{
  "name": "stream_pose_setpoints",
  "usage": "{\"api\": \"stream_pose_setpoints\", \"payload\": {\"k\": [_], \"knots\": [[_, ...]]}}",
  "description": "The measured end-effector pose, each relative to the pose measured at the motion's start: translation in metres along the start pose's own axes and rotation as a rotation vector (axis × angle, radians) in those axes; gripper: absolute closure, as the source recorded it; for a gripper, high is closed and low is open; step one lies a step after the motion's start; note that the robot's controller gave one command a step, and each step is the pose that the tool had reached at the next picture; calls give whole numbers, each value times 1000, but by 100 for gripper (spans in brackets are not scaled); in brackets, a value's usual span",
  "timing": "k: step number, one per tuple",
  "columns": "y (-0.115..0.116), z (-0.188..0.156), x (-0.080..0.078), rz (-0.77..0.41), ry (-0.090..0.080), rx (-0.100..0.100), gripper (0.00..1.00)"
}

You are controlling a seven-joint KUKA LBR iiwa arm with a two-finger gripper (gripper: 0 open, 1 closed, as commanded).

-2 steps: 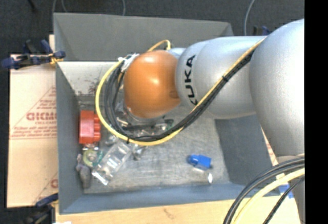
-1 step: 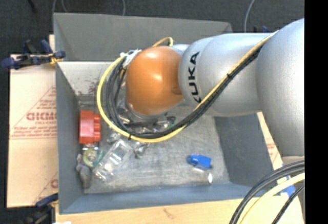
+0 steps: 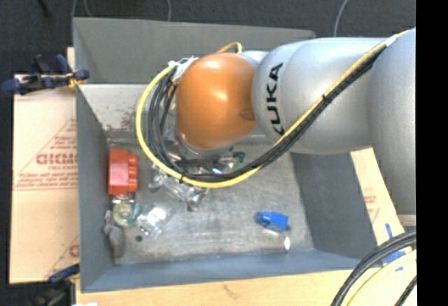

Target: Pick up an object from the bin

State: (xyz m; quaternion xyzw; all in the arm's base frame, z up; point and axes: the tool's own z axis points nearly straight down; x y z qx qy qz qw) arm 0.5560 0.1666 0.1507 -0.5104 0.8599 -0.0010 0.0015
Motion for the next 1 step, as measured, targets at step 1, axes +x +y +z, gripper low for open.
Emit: {"api": "stream_pose_setpoints", "payload": {"k": [1], "knots": [[-2,-20,1,11,-2,1,100]]}}
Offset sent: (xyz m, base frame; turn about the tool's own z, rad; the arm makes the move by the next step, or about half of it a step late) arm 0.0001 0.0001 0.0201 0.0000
